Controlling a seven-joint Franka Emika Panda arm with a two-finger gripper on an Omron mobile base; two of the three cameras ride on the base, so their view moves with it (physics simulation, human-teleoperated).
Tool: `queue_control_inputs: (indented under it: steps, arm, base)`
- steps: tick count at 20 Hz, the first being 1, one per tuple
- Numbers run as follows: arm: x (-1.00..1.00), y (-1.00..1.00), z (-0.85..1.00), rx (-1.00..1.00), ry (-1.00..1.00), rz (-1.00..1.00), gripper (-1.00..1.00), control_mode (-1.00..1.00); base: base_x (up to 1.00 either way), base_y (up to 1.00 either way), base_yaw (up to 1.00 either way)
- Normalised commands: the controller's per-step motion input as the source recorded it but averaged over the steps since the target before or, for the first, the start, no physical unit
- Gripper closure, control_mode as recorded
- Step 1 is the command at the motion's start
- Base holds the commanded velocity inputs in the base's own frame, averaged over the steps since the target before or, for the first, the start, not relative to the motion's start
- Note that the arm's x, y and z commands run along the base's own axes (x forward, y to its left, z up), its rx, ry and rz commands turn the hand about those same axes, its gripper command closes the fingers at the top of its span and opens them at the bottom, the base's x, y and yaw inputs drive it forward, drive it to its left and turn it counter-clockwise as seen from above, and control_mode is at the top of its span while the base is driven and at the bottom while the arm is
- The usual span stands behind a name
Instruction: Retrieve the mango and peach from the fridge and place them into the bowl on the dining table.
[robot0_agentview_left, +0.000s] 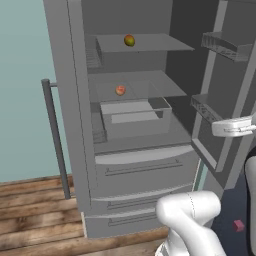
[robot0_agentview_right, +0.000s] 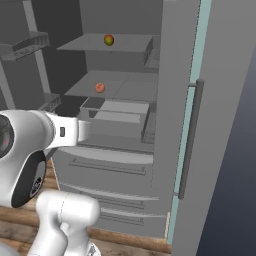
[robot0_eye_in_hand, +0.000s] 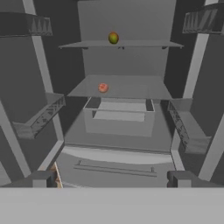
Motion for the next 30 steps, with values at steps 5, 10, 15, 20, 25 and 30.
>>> queue_control_inputs:
  steps: [5, 10, 15, 20, 25, 30]
  arm:
    - [0.0, 0.0, 0.0, 0.0, 0.0, 0.0, -1.0, -1.0]
    - [0.0, 0.0, 0.0, 0.0, 0.0, 0.0, -1.0, -1.0]
    - [0.0, 0.0, 0.0, 0.0, 0.0, 0.0, -1.0, -1.0]
    - [0.0, 0.0, 0.0, 0.0, 0.0, 0.0, -1.0, 1.0]
    - [0.0, 0.0, 0.0, 0.0, 0.0, 0.0, -1.0, 1.0]
    - [0.0, 0.0, 0.0, 0.0, 0.0, 0.0, -1.0, 1.0]
  base:
    - [0.0, 0.0, 0.0]
    - [0.0, 0.0, 0.0]
    - [0.0, 0.0, 0.0]
    - [0.16, 0.0, 0.0]
    - [0.77, 0.0, 0.0]
    - [1.0, 0.0, 0.0]
